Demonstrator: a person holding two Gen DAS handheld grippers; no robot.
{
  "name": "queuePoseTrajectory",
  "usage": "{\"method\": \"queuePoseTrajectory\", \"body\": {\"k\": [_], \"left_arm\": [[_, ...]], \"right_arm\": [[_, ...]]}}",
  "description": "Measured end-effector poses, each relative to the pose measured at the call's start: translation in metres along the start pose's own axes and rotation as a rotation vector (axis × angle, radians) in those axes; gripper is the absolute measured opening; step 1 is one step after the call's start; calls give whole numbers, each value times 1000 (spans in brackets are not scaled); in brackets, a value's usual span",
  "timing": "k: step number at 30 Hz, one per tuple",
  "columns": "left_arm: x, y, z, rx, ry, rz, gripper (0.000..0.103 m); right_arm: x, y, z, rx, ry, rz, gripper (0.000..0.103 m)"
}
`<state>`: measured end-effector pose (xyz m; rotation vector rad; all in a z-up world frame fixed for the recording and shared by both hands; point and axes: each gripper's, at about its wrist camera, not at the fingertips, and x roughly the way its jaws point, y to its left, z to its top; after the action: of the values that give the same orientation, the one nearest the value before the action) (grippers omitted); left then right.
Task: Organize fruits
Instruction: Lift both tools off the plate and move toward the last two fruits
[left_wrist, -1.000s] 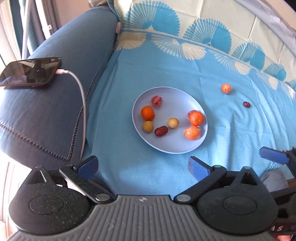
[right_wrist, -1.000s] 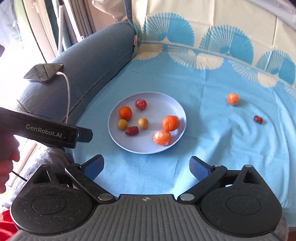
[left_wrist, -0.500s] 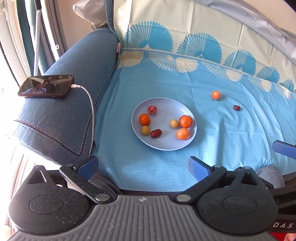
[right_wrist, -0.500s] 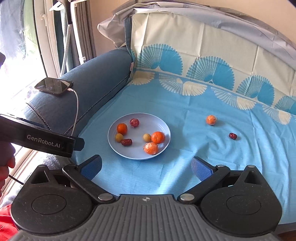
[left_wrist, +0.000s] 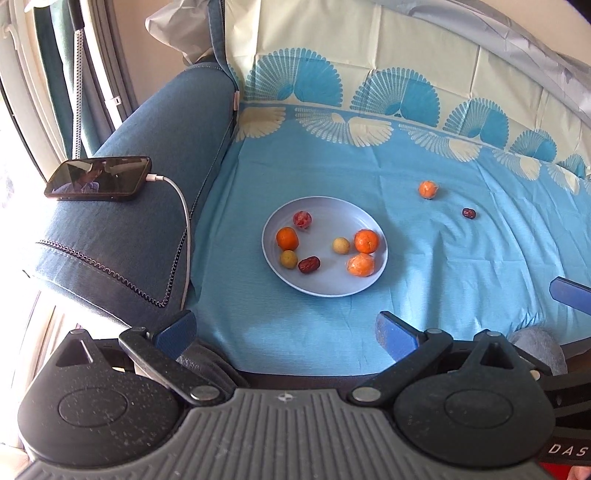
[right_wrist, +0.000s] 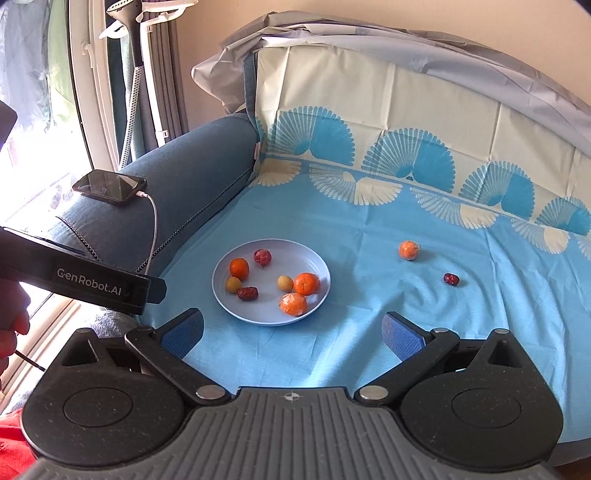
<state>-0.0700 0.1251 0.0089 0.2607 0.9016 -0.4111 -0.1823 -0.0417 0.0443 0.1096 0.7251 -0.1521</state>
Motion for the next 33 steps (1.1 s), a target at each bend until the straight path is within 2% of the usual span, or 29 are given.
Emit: {"method": "queuePoseTrajectory", "body": {"k": [33], "left_arm": [[16,-12,0,61,60,26,103]], "right_arm": [[11,-12,-4,30,34,9,102]]}}
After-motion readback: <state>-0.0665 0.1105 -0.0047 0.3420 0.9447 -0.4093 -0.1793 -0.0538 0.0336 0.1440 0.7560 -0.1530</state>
